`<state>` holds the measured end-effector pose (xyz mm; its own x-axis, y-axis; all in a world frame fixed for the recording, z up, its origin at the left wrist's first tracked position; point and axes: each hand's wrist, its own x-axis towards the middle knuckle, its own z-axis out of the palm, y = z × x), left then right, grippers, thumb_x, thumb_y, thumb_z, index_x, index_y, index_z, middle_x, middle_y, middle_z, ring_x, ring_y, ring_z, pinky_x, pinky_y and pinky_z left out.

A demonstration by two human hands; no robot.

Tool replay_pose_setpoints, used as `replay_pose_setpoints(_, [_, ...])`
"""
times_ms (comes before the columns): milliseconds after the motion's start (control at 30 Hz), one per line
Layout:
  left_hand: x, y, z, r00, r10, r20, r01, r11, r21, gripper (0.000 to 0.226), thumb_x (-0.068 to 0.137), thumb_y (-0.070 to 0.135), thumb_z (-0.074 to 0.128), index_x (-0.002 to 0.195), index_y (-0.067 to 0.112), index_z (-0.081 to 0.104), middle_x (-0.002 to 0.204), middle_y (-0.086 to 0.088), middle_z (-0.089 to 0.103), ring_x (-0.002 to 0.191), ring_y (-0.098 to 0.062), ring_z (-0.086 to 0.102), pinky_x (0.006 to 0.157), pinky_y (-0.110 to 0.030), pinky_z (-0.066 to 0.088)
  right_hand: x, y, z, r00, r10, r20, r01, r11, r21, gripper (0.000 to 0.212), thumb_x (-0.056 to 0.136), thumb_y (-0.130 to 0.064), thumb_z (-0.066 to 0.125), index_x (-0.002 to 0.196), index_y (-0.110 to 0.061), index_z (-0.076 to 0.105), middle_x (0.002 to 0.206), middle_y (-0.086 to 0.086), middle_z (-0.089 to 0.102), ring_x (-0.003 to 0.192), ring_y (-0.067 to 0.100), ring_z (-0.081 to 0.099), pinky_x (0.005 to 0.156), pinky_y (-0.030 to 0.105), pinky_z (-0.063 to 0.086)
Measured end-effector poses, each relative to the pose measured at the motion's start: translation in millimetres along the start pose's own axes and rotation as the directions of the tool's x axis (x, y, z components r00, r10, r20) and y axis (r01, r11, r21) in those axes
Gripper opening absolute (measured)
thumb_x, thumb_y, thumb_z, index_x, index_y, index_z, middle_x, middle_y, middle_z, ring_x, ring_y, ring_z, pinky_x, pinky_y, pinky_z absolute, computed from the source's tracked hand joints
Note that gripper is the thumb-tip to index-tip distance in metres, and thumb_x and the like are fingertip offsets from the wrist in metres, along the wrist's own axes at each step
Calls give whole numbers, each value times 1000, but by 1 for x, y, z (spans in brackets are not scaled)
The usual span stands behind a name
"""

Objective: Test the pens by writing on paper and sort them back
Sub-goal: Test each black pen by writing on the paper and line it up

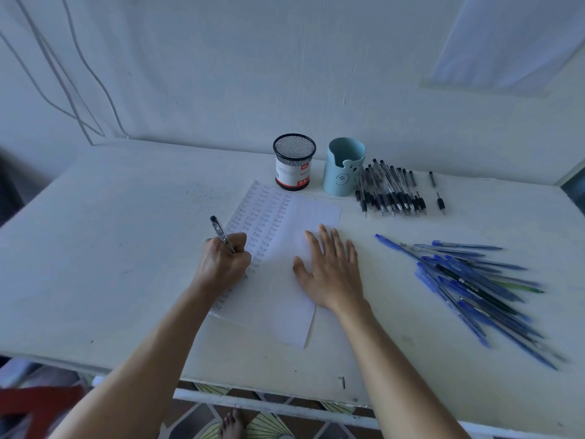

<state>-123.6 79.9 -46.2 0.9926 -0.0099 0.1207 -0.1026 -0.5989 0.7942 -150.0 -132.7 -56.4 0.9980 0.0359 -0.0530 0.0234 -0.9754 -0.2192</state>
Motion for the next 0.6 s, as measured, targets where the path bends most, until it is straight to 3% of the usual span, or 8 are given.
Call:
replay_pose_setpoints(200, [-1,1,2,1000,31,-1,-31,999,-8,17,54,12,40,53,22,27,50,9,19,53,-11,17,47,-24,14,0,0,-1,1000,2,13,-2,1000,-6,72,93,-58,17,158,-27,10,167,2,-2,153,21,-7,121,46,-7])
replay_pose_setpoints(400, [0,0,2,999,44,4,-44,999,-6,22,54,11,42,54,20,22,53,5,22,56,-15,20,52,-29,17,0,-1,-1,1000,5,3,-5,1000,-3,77,88,-58,13,158,-28,12,167,2,0,153,21,-5,121,46,-7])
replay_pose_setpoints(600, [0,0,3,997,67,27,-67,998,3,18,55,12,42,51,24,28,49,8,21,54,-11,17,48,-26,13,0,-1,0,1000,1,6,-1,1000,2,74,90,-58,15,158,-28,12,167,2,-1,153,21,-6,122,47,-6])
